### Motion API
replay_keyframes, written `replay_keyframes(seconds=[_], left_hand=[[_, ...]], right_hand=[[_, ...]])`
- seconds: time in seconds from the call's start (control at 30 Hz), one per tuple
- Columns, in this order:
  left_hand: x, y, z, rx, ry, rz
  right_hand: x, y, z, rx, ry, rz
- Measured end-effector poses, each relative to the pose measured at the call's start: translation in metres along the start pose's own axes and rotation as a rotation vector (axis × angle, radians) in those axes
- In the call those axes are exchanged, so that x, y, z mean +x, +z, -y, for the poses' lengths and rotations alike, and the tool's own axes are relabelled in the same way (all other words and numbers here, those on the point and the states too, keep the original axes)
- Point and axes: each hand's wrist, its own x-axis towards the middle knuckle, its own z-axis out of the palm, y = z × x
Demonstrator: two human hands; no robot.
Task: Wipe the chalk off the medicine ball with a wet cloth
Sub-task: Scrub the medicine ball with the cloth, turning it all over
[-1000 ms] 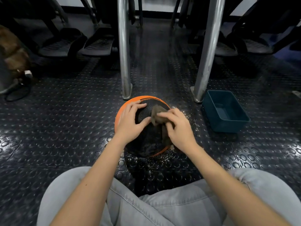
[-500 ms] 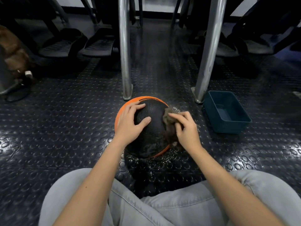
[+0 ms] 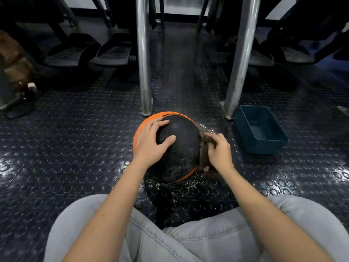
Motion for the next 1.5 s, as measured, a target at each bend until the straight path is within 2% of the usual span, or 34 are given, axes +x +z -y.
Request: replay_keyframes(seconds=[0.07, 0.1, 0.17, 0.23, 0.27, 0.3, 0.4, 0.47, 0.57, 0.63, 0.67, 0.73, 0.83, 0.9, 0.97, 1.03, 1.07, 1.1, 1.2, 1.23, 1.27, 1.33, 1.4, 1.43, 1.47, 1.5], left_hand=[[-0.001, 0.001, 0.000, -0.001, 0.000, -0.015], [-0.002, 0.001, 0.000, -0.002, -0.005, -0.019], [-0.002, 0.000, 0.002, -0.002, -0.018, -0.024], [-0.002, -0.001, 0.004, -0.008, -0.019, -0.015], [-0.001, -0.002, 0.004, -0.017, -0.018, -0.009], [-0.001, -0.003, 0.002, -0.030, -0.021, -0.001], [-0.001, -0.003, 0.001, -0.048, -0.032, 0.001], [-0.002, -0.002, 0.002, -0.046, -0.029, -0.007], [-0.003, -0.003, 0.005, -0.041, -0.026, -0.028], [-0.002, -0.003, 0.005, -0.032, -0.026, -0.019], [-0.002, -0.003, 0.004, -0.033, -0.021, -0.013], [-0.001, -0.001, 0.000, -0.025, -0.015, -0.007], [-0.002, 0.003, -0.002, 0.026, 0.009, -0.032], [-0.003, 0.004, -0.002, 0.038, 0.022, -0.039], [-0.004, 0.004, 0.000, 0.033, 0.034, -0.036], [-0.004, 0.002, 0.003, 0.018, 0.042, -0.016], [-0.004, 0.002, 0.003, 0.005, 0.045, -0.001], [-0.003, 0.002, 0.003, -0.010, 0.046, 0.016], [-0.003, 0.001, 0.003, -0.034, 0.040, 0.029], [-0.004, 0.001, 0.004, -0.036, 0.041, 0.026], [-0.004, 0.001, 0.006, -0.036, 0.043, 0.022], [-0.006, 0.000, 0.008, -0.028, 0.037, 0.010], [-0.005, 0.000, 0.009, -0.023, 0.047, 0.007], [-0.005, 0.000, 0.009, -0.023, 0.051, 0.006], [-0.005, 0.000, 0.008, -0.024, 0.053, 0.010], [-0.005, 0.000, 0.007, -0.023, 0.054, 0.017]], right_hand=[[0.004, -0.001, -0.002, -0.051, 0.111, -0.009], [0.004, -0.003, 0.006, -0.020, 0.084, -0.053], [-0.002, -0.007, 0.030, 0.096, -0.110, -0.130], [-0.010, -0.007, 0.042, 0.134, -0.317, -0.086], [-0.013, -0.003, 0.038, 0.113, -0.352, -0.062], [-0.012, 0.000, 0.028, 0.080, -0.308, -0.045], [-0.003, 0.002, -0.003, -0.045, 0.071, 0.028], [0.000, 0.001, -0.002, -0.062, 0.123, -0.014], [-0.006, -0.006, 0.033, 0.119, -0.170, -0.147], [-0.016, -0.004, 0.037, 0.143, -0.367, -0.104], [-0.020, -0.001, 0.030, 0.125, -0.394, -0.090], [-0.019, 0.005, 0.011, 0.100, -0.268, -0.088], [-0.007, 0.002, -0.003, -0.036, 0.064, -0.058], [-0.003, -0.002, 0.005, -0.022, 0.110, -0.130], [-0.005, -0.008, 0.026, 0.084, -0.083, -0.186], [-0.010, -0.009, 0.037, 0.121, -0.307, -0.120], [-0.010, -0.007, 0.032, 0.095, -0.333, -0.072], [-0.007, -0.005, 0.022, 0.060, -0.261, -0.029], [0.006, -0.004, -0.007, -0.063, 0.211, 0.069], [0.008, -0.003, -0.009, -0.055, 0.263, 0.047], [0.009, -0.004, -0.003, -0.012, 0.238, -0.007], [0.007, -0.007, 0.026, 0.093, 0.017, -0.114], [-0.001, -0.011, 0.044, 0.132, -0.258, -0.094], [-0.004, -0.010, 0.042, 0.093, -0.339, -0.062], [-0.003, -0.007, 0.031, 0.058, -0.336, -0.039], [0.002, -0.005, 0.019, 0.047, -0.246, -0.008]])
